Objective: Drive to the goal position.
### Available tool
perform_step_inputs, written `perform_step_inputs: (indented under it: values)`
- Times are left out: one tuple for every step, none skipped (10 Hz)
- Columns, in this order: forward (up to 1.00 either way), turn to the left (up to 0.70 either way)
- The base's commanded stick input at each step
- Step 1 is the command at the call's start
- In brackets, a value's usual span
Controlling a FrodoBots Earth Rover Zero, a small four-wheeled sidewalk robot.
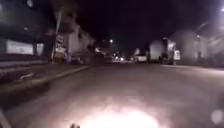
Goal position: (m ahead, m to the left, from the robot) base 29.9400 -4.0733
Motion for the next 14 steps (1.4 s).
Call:
perform_step_inputs:
  values:
    - [1.00,0.00]
    - [1.00,0.00]
    - [1.00,0.00]
    - [1.00,0.00]
    - [1.00,0.00]
    - [1.00,0.00]
    - [1.00,0.00]
    - [1.00,0.00]
    - [1.00,0.00]
    - [1.00,0.00]
    - [1.00,0.00]
    - [1.00,0.00]
    - [1.00,0.00]
    - [1.00,0.00]
